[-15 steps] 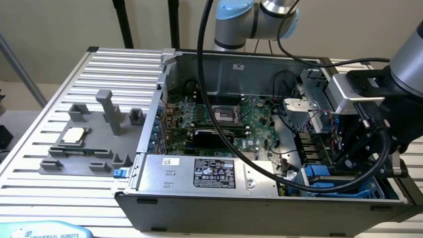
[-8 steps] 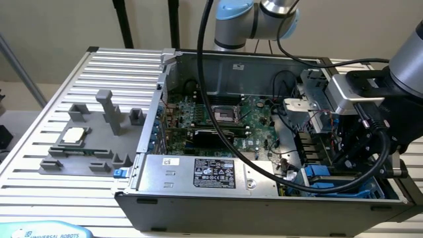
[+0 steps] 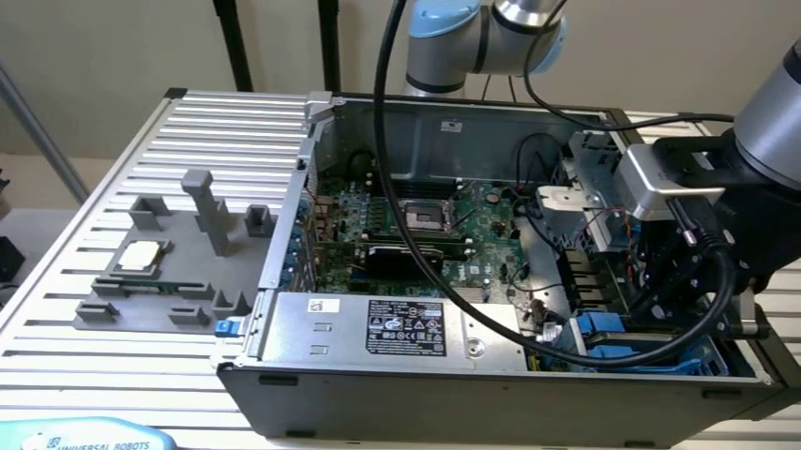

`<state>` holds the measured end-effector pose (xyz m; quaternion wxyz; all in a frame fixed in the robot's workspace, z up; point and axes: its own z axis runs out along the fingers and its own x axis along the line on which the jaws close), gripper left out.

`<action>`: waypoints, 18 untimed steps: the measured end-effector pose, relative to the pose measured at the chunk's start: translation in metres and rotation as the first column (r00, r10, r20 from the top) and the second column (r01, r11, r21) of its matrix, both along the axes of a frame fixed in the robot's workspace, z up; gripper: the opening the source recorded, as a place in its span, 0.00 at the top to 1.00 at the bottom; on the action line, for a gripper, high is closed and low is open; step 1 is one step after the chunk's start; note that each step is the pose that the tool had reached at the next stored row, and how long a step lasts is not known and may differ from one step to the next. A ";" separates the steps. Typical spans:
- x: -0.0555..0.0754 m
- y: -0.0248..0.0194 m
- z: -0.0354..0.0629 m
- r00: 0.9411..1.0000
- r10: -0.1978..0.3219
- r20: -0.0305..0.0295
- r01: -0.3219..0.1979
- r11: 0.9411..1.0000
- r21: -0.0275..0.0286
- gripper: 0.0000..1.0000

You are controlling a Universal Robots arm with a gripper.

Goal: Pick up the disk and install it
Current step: 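Insert the second disk wire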

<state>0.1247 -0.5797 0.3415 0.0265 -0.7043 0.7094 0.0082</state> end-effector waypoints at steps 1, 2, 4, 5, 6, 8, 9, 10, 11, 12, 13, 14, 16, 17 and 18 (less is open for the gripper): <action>0.000 0.0000 -0.0008 1.000 0.000 0.000 0.000 1.000 0.000 0.84; 0.000 0.0000 -0.0015 1.000 0.000 0.000 0.000 1.000 0.000 0.84; 0.000 0.0000 -0.0029 1.000 0.000 0.000 0.000 1.000 0.000 0.84; 0.000 0.0000 -0.0034 1.000 0.000 0.000 0.000 1.000 -0.001 0.84; 0.000 0.0000 -0.0036 1.000 0.000 0.000 0.000 1.000 -0.001 0.84; 0.000 0.0000 -0.0042 1.000 0.000 0.000 0.000 1.000 0.000 0.82; 0.000 0.0000 -0.0040 1.000 0.000 0.000 0.000 1.000 0.001 0.82; 0.000 0.0000 -0.0032 1.000 0.000 0.000 0.000 1.000 0.000 0.76; -0.001 -0.0001 -0.0019 1.000 0.000 0.000 0.000 1.000 0.000 0.76; -0.001 -0.0002 -0.0003 1.000 0.000 0.000 0.000 1.000 0.000 0.76; -0.003 -0.0003 0.0013 1.000 0.000 0.000 0.000 1.000 0.001 0.76; -0.005 -0.0003 0.0030 1.000 0.000 0.000 0.000 1.000 0.001 0.76; -0.012 -0.0002 0.0048 1.000 0.000 0.000 0.000 1.000 0.001 0.76; -0.015 -0.0003 0.0050 1.000 0.000 0.000 0.000 1.000 0.001 0.76; -0.016 -0.0003 0.0050 1.000 0.000 0.001 0.000 1.000 0.001 0.76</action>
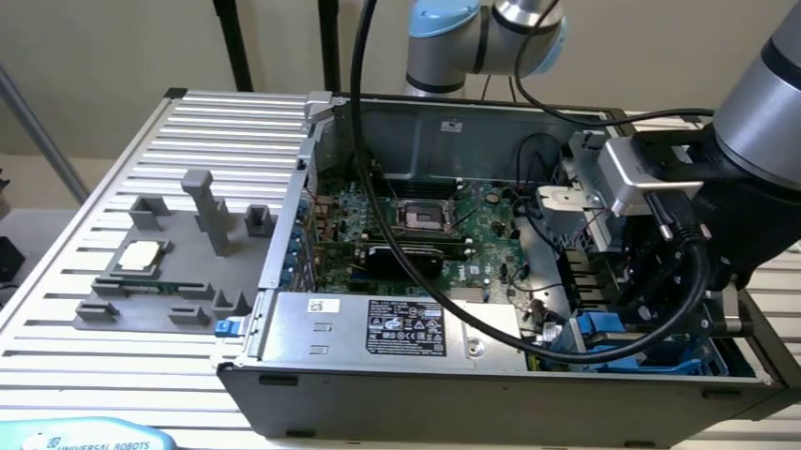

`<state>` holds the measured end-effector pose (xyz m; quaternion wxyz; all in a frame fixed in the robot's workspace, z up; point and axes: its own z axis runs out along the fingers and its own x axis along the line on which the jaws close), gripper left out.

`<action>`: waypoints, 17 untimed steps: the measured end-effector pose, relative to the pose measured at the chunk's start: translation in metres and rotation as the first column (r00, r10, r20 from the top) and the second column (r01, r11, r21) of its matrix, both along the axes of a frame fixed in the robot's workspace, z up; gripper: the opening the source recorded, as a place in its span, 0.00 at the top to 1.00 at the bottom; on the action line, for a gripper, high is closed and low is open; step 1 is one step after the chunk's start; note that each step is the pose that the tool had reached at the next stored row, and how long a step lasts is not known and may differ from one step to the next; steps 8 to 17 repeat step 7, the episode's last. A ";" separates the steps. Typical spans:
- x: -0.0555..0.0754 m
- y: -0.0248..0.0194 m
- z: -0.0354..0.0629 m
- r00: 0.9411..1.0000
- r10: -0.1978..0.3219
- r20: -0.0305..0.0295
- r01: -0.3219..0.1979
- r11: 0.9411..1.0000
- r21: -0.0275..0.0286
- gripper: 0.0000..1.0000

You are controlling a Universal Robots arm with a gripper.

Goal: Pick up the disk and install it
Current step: 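Insert the second disk wire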

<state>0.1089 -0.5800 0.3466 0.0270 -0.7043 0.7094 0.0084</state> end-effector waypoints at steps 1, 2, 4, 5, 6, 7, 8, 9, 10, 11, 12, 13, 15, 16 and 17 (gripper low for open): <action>0.000 0.0000 0.0000 1.000 0.000 0.000 0.000 1.000 0.001 0.76; 0.000 0.0000 0.0000 1.000 0.000 0.000 0.000 1.000 0.001 0.76; 0.000 0.0000 0.0000 1.000 0.000 0.000 0.000 1.000 0.001 0.76; 0.000 0.0000 0.0000 1.000 0.000 0.000 0.000 1.000 0.001 0.76; 0.000 0.0000 0.0000 1.000 0.000 0.000 0.000 1.000 0.001 0.76; 0.000 0.0000 0.0000 1.000 0.000 0.000 0.000 1.000 0.001 0.76; 0.000 0.0000 0.0000 1.000 0.000 0.000 0.000 1.000 0.001 0.76; 0.000 0.0000 0.0000 1.000 0.000 0.000 0.000 1.000 0.001 0.76; 0.000 0.0000 0.0000 1.000 0.000 0.000 0.000 1.000 0.001 0.76; 0.000 0.0000 0.0000 1.000 0.000 0.000 0.000 1.000 0.001 0.76; 0.000 0.0000 0.0000 1.000 0.000 0.000 0.000 1.000 0.001 0.76; 0.000 0.0000 0.0000 1.000 0.000 0.000 0.000 1.000 0.001 0.76; 0.000 0.0000 0.0000 1.000 0.000 0.000 0.000 1.000 0.001 0.76; 0.000 0.0000 0.0000 1.000 0.000 0.000 0.000 1.000 0.001 0.76; 0.000 0.0000 0.0000 1.000 0.000 0.000 0.000 1.000 0.001 0.76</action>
